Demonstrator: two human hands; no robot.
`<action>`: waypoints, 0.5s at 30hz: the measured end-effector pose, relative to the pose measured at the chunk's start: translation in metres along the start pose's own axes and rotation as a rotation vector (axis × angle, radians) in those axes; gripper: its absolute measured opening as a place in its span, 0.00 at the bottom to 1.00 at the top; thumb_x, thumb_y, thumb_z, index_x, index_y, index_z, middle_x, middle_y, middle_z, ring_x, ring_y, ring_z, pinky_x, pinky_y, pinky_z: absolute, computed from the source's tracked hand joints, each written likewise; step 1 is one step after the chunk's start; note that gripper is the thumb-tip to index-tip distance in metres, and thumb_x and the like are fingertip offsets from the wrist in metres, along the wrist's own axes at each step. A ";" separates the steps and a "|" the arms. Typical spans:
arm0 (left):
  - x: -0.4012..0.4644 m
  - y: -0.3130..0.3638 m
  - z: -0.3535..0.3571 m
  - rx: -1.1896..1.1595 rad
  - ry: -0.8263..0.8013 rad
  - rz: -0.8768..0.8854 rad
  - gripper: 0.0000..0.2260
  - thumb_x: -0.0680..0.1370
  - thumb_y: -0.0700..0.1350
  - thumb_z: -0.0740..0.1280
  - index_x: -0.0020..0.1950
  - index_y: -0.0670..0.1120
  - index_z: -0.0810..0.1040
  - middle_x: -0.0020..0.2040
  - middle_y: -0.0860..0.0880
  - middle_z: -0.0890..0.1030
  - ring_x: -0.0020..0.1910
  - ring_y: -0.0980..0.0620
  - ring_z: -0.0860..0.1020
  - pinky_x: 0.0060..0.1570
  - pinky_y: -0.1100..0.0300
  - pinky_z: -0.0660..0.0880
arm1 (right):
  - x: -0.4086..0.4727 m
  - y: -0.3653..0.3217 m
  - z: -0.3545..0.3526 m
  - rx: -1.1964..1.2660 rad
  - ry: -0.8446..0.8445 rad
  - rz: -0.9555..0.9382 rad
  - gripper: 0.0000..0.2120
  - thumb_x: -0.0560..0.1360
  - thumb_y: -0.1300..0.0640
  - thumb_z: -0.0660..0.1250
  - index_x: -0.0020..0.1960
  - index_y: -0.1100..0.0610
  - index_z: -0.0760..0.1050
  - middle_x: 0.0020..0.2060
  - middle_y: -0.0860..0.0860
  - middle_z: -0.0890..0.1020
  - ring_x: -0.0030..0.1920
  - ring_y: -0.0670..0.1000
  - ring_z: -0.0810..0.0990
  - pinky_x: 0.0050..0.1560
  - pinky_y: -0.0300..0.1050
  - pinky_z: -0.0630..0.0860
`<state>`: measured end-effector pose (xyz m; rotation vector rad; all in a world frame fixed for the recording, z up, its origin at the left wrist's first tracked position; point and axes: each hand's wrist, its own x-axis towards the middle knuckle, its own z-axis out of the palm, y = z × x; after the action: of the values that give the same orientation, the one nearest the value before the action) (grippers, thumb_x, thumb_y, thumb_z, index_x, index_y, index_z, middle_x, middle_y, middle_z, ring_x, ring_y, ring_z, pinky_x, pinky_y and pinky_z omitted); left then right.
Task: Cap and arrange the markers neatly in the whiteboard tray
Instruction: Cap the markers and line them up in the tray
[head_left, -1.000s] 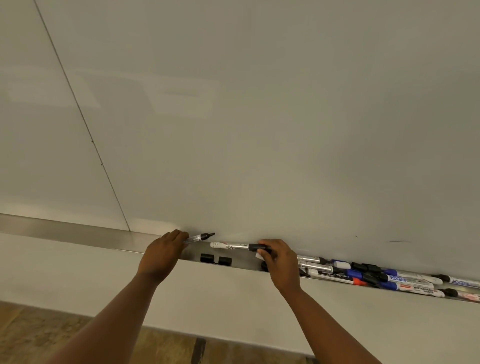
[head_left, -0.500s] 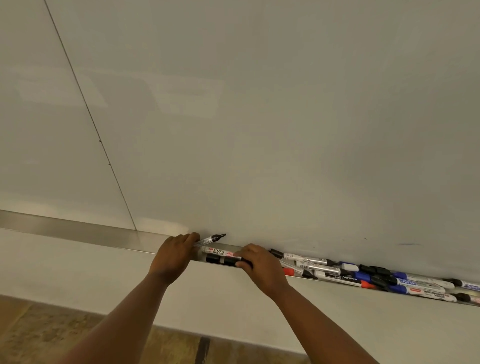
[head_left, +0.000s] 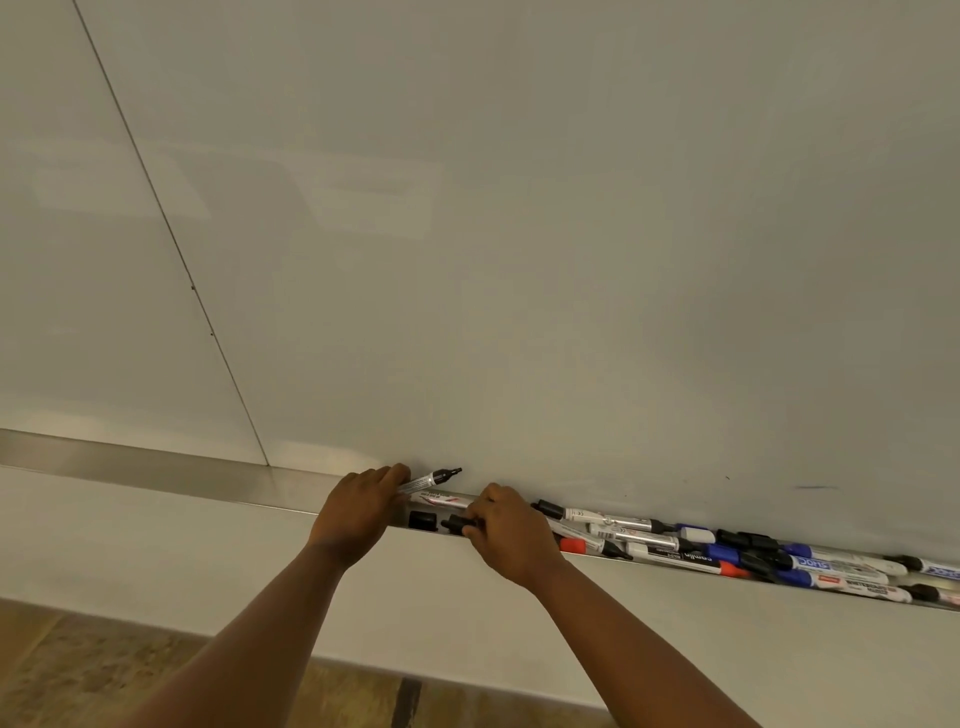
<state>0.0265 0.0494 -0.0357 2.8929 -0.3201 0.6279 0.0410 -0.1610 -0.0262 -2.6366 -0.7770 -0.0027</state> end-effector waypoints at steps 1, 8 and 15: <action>0.001 0.001 -0.001 -0.009 0.008 0.001 0.04 0.71 0.43 0.63 0.43 0.49 0.70 0.32 0.48 0.80 0.26 0.46 0.75 0.30 0.63 0.62 | 0.001 0.000 -0.001 0.011 0.014 0.011 0.12 0.75 0.53 0.62 0.55 0.58 0.75 0.52 0.55 0.75 0.54 0.53 0.72 0.46 0.46 0.72; 0.004 0.003 -0.004 0.006 0.034 0.038 0.03 0.70 0.46 0.61 0.42 0.49 0.70 0.30 0.50 0.80 0.25 0.47 0.75 0.30 0.63 0.61 | -0.002 0.009 -0.010 0.269 0.200 0.135 0.06 0.68 0.58 0.69 0.44 0.56 0.79 0.40 0.52 0.83 0.38 0.46 0.78 0.38 0.37 0.72; 0.014 0.010 -0.006 0.017 -0.031 0.089 0.08 0.71 0.44 0.67 0.44 0.51 0.68 0.34 0.51 0.80 0.28 0.48 0.75 0.29 0.62 0.62 | -0.003 0.025 -0.018 0.623 0.263 0.187 0.09 0.67 0.68 0.72 0.46 0.61 0.79 0.41 0.53 0.80 0.38 0.43 0.78 0.39 0.24 0.74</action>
<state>0.0339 0.0382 -0.0229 2.9206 -0.4525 0.6023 0.0533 -0.1883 -0.0193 -2.0486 -0.3598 -0.0467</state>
